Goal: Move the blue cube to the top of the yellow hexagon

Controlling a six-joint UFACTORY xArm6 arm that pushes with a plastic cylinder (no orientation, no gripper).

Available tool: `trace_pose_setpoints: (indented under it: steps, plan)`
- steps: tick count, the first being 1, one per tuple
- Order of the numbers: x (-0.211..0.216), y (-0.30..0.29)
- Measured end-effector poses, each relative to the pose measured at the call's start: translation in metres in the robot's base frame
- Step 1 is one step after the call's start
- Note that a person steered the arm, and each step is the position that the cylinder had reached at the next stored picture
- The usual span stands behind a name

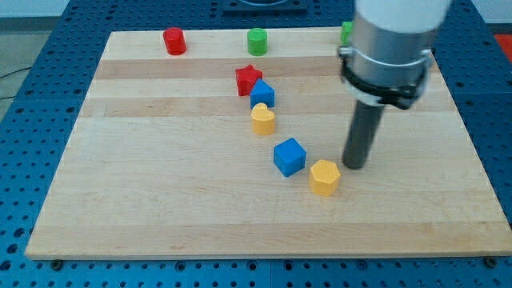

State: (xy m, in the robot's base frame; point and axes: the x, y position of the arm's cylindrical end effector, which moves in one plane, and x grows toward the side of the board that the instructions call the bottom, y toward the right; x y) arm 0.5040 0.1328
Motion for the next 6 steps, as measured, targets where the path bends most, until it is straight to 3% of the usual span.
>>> trace_pose_setpoints:
  steps: [1, 2, 3, 4, 5, 6]
  plan:
    - [0.027, -0.015]
    - [0.027, -0.070]
    - [0.027, -0.084]
    - [0.018, -0.082]
    - [-0.023, -0.097]
    - [-0.040, -0.139]
